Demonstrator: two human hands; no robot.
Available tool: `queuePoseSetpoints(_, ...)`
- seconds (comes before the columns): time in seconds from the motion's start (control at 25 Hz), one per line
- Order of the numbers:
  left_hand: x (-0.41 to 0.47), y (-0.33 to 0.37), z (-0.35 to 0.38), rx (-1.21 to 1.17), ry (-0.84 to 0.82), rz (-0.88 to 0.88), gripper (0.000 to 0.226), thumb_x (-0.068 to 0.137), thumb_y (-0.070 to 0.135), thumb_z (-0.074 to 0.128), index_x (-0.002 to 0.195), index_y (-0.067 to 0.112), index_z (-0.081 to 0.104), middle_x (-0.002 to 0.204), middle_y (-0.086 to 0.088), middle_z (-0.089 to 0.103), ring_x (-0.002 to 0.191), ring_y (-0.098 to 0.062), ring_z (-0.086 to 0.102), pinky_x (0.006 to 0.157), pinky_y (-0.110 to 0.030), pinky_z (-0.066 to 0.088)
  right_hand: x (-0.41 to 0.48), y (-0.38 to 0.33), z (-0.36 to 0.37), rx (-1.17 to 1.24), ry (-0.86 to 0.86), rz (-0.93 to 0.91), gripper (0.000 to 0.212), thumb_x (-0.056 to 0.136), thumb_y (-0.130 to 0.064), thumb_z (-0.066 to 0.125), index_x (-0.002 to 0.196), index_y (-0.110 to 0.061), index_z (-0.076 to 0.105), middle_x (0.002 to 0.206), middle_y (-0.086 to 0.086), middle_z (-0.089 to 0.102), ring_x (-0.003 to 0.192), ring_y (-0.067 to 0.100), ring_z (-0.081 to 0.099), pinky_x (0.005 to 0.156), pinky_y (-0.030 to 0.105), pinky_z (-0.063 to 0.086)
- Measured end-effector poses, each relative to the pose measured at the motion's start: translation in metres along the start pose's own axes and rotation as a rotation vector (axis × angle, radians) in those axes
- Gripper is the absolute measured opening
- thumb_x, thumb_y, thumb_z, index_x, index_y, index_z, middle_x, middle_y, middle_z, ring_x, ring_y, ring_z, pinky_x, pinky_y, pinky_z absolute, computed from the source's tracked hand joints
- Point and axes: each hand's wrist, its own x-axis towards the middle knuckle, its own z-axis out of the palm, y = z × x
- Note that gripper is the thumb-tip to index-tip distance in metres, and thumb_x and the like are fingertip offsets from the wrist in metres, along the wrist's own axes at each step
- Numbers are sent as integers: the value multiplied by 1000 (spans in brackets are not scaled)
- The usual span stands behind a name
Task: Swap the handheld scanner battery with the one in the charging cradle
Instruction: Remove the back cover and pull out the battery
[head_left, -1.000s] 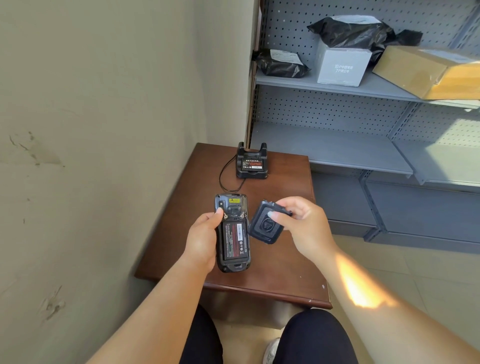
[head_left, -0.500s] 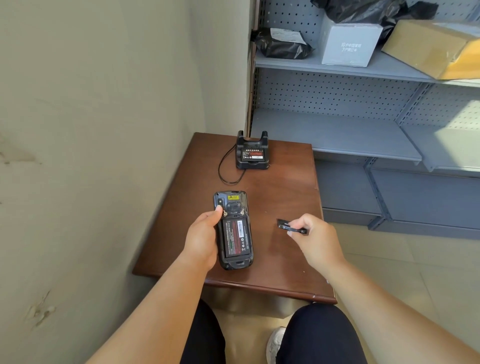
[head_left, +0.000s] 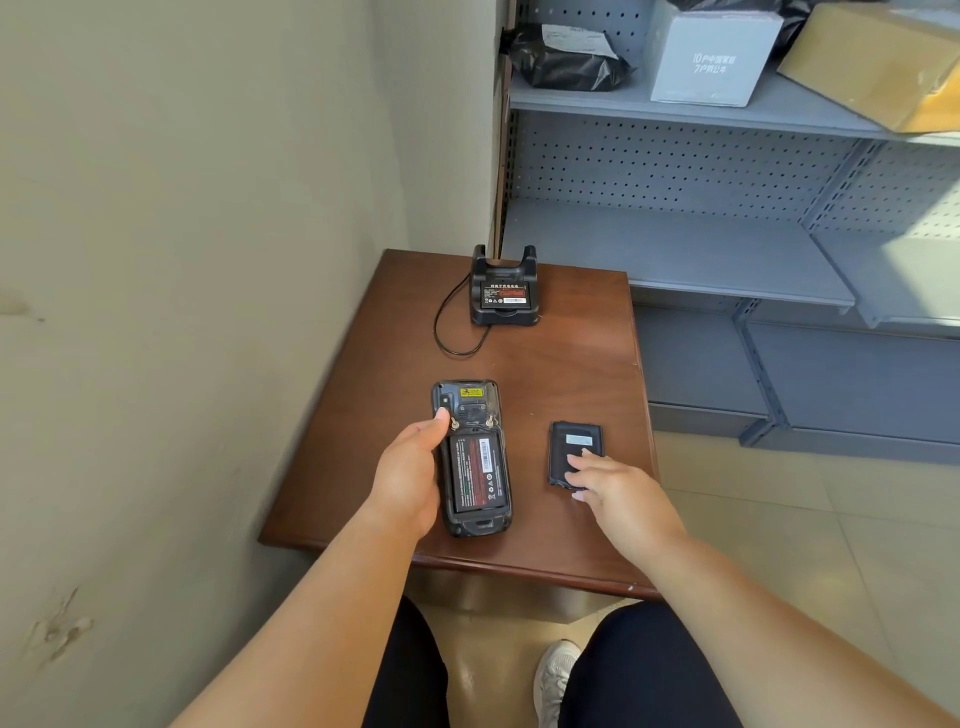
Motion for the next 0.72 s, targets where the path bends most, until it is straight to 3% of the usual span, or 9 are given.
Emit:
queuePoseSetpoints(0.04,1,-1,0,-5,0,-1,25,94,27,53,108,6,57,100,-15,69,86,-28,68,77,-44,55,1,4,3,-4,-23,-4,38,92,8,44,125,-5,58,147,4,43,141,15,32,100,0,16)
queuePoseSetpoints(0.2,1,-1,-1,-18,-11,-9,27,95,27,52,111,6,56,105,-17,68,90,-29,68,79,-45,55,-1,9,6,2,-45,4,44,91,14,39,128,-4,55,149,6,39,142,22,29,117,32,24)
queuePoseSetpoints(0.44,2,-3,-2,-22,-14,-11,21,95,27,52,102,8,56,100,-16,68,89,-29,67,81,-46,54,-9,-29,-13,-30,177,-59,34,94,-25,51,127,-17,57,135,-1,55,127,17,48,102,25,36)
queuePoseSetpoints(0.6,1,-3,0,12,-9,-12,27,95,30,51,108,7,57,100,-14,68,88,-26,66,78,-43,54,-10,-57,-17,49,175,-161,51,85,-43,62,132,-27,50,139,-10,48,128,10,43,104,24,34)
queuePoseSetpoints(0.72,1,-3,1,30,-15,-4,31,95,31,51,111,6,59,97,-13,68,86,-25,66,78,-42,54,-9,-69,-16,12,151,-265,65,80,-46,66,138,-28,43,146,-11,40,135,9,34,110,28,30)
